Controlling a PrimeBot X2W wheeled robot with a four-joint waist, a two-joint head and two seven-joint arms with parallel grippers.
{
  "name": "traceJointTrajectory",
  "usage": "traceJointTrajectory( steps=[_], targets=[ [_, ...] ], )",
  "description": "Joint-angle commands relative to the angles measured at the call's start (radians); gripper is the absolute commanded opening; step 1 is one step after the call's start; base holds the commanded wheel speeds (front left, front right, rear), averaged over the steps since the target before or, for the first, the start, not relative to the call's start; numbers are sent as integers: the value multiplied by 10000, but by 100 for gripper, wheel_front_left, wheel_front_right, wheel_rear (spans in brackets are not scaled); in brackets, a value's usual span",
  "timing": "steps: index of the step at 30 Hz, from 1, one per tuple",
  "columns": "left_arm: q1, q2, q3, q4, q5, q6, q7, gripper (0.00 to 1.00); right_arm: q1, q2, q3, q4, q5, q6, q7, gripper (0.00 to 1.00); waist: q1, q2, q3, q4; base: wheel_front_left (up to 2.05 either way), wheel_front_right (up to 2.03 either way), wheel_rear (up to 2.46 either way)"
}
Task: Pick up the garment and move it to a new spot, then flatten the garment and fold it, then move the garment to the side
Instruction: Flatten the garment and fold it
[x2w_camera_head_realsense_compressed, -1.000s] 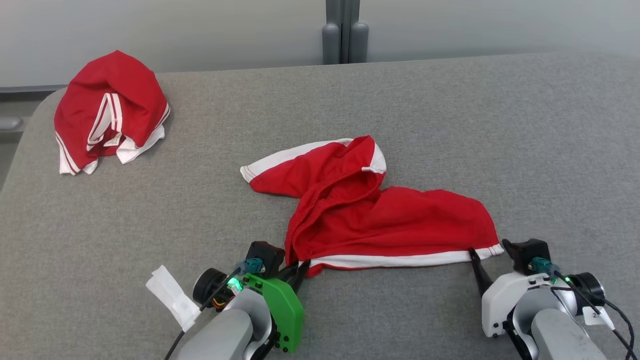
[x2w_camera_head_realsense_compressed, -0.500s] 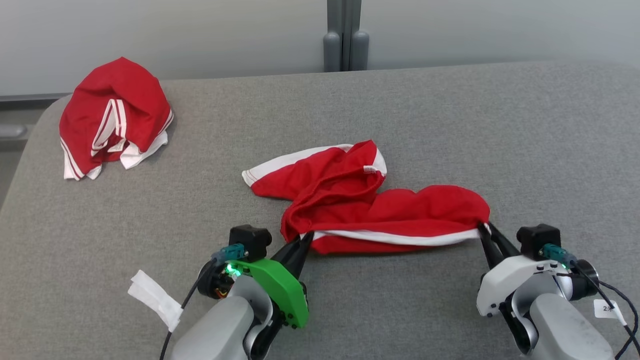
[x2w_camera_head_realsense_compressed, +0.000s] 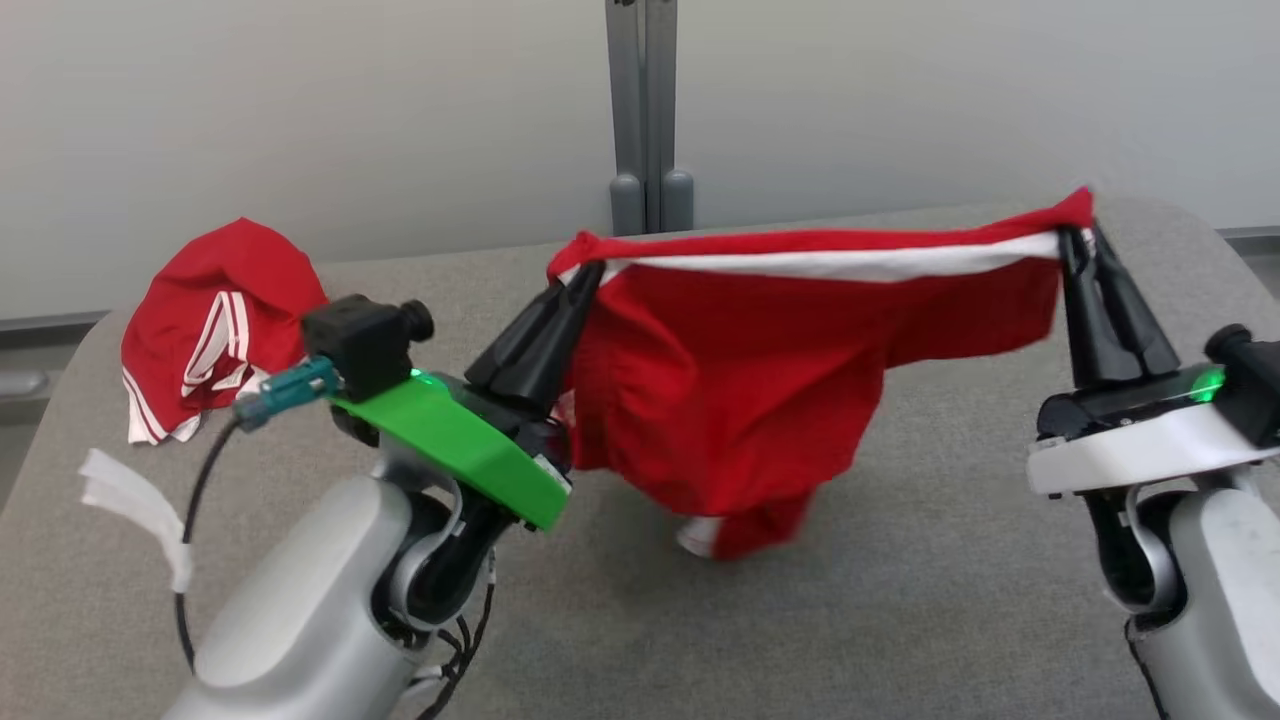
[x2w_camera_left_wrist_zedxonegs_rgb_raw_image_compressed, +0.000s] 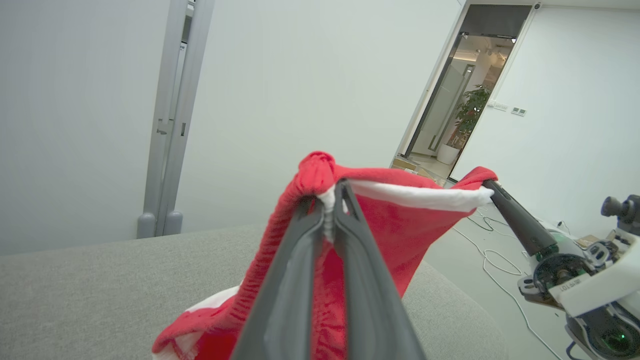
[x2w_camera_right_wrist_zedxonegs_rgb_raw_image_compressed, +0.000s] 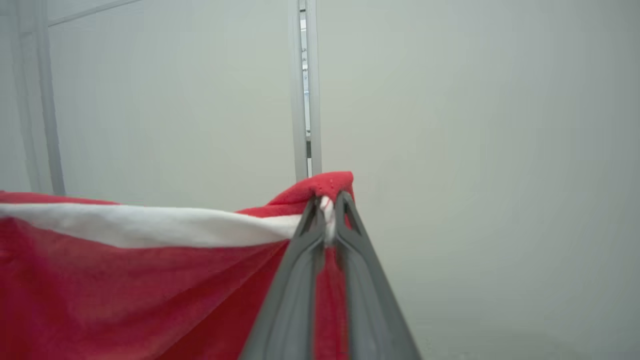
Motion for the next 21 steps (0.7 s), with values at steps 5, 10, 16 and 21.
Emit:
traceJointTrajectory(
  steps=[5,10,16,21],
  targets=[
    [-278,963,462,-2999,-366,690,1032,0,632,108,-776,-2872,-249,-17,827,0,0,0,-431,-420,0,0,0],
    [-714,1646,696,-4936,-585,1250,2194,0,1079,379,-1577,-4901,-450,-17,1898,0,0,0,-320,-536,0,0,0],
    [-1504,1888,627,-4873,-427,1477,3054,0,1082,611,-1921,-5347,-945,-17,2782,0,0,0,336,-654,0,0,0],
    [-2714,1623,452,-3321,-268,1406,3598,0,-57,590,-1266,-4095,-613,-16,2917,0,0,0,1757,-872,0,0,0]
  ],
)
